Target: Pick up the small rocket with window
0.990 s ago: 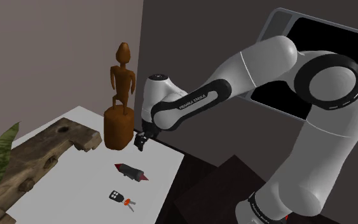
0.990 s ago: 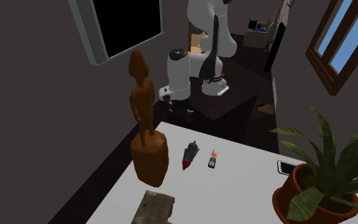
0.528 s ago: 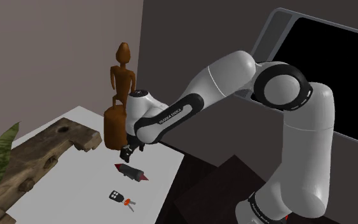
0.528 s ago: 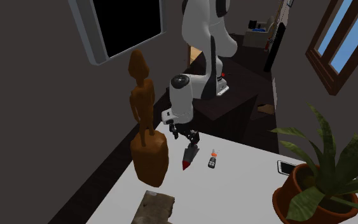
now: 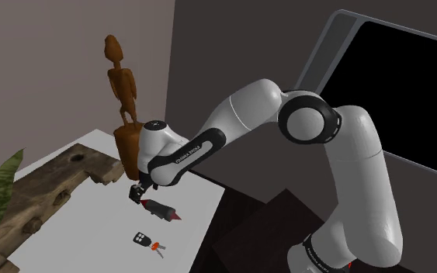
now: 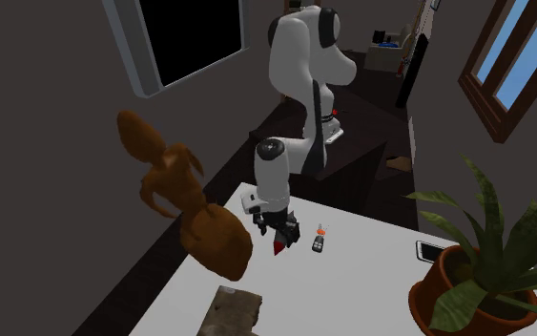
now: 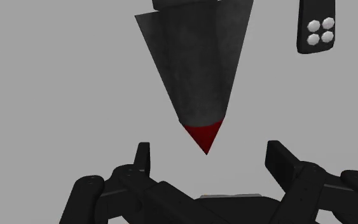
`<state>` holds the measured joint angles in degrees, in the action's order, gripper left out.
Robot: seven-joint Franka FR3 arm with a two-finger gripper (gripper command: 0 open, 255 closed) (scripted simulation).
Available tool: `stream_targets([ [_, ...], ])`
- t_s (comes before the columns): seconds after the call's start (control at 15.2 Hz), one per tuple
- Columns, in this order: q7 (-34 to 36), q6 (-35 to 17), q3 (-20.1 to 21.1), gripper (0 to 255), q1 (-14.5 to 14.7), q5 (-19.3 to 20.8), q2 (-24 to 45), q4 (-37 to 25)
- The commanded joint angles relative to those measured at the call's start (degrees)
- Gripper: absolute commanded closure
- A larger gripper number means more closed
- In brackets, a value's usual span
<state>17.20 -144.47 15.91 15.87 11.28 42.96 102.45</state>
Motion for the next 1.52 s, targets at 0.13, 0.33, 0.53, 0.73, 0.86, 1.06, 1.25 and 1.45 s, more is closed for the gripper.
stream_targets([
  [0.13, 0.7, 2.4, -1.0, 0, 1.3, 0.6, 3.6, -0.3],
  [0.33, 0.8, 1.8, -1.3, 0, 1.5, 0.8, 4.6, -0.8],
  [0.53, 0.8, 1.7, -1.3, 255, 1.5, 0.8, 4.6, -0.7],
  [0.73, 0.8, 1.7, -1.3, 255, 1.5, 0.8, 4.7, -0.8],
  [0.86, 0.8, 1.7, -1.3, 255, 1.5, 0.8, 4.6, -0.7],
  [1.06, 0.7, 2.1, -1.1, 255, 1.3, 0.7, 3.9, -0.5],
  [1.25, 0.6, 3.3, -0.6, 255, 0.9, 0.3, 2.0, 0.3],
  [1.45, 0.4, 4.6, -0.1, 255, 0.6, -0.1, 0.0, 1.0],
])
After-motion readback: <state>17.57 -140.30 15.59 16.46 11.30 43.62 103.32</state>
